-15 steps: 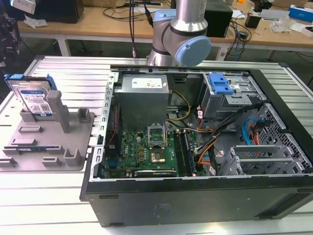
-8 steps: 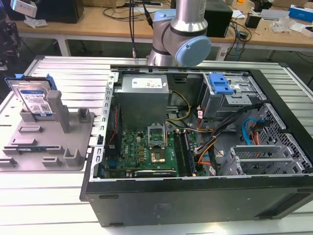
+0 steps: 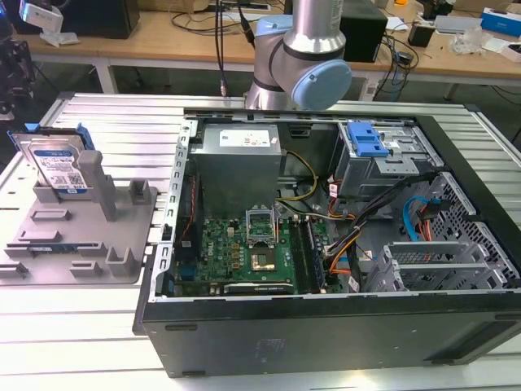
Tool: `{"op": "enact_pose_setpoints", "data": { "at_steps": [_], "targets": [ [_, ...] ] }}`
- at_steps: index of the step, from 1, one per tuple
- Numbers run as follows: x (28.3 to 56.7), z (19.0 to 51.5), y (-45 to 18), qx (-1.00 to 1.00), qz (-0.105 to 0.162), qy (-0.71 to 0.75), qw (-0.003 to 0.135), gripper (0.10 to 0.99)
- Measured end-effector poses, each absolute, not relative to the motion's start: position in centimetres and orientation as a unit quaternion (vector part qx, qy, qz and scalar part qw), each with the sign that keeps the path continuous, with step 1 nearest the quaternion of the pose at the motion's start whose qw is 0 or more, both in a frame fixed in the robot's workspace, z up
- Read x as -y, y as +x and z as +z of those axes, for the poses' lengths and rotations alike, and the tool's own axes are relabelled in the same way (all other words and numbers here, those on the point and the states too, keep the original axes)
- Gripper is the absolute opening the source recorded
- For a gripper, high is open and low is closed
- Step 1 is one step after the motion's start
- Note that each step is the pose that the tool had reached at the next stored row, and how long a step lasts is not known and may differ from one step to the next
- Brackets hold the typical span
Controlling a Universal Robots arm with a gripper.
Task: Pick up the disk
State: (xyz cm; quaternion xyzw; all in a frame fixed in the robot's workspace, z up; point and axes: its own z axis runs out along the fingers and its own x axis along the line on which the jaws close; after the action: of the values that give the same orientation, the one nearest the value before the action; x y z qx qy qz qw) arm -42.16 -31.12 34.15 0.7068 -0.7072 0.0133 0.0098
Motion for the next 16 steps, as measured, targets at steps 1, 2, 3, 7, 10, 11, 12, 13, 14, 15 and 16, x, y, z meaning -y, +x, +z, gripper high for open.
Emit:
{"op": "enact_pose_setpoints", "data": {
  "at_steps": [1, 2, 3, 7, 10, 11, 12, 13, 14, 15, 16],
  "targets": [
    [31.1, 34.1, -42.2, 0.707, 0.013, 0.707, 0.01, 0.482],
    [31.1, 33.9, -42.2, 0.706, 0.013, 0.708, 0.01, 0.482],
    [31.1, 33.8, -42.2, 0.706, 0.013, 0.708, 0.01, 0.482],
    [31.1, 33.5, -42.2, 0.705, 0.013, 0.709, 0.01, 0.482],
    [31.1, 33.2, -42.2, 0.704, 0.013, 0.71, 0.01, 0.482],
    [31.1, 33.1, -42.2, 0.704, 0.013, 0.71, 0.01, 0.482],
    [31.1, 32.9, -42.2, 0.704, 0.013, 0.71, 0.01, 0.482],
    [31.0, 32.8, -42.2, 0.704, 0.013, 0.71, 0.01, 0.482],
    [31.0, 32.7, -42.2, 0.704, 0.013, 0.71, 0.01, 0.482],
    [30.9, 32.6, -42.2, 0.704, 0.013, 0.71, 0.01, 0.482],
    [30.9, 32.5, -42.2, 0.704, 0.013, 0.71, 0.01, 0.482]
  ]
}}
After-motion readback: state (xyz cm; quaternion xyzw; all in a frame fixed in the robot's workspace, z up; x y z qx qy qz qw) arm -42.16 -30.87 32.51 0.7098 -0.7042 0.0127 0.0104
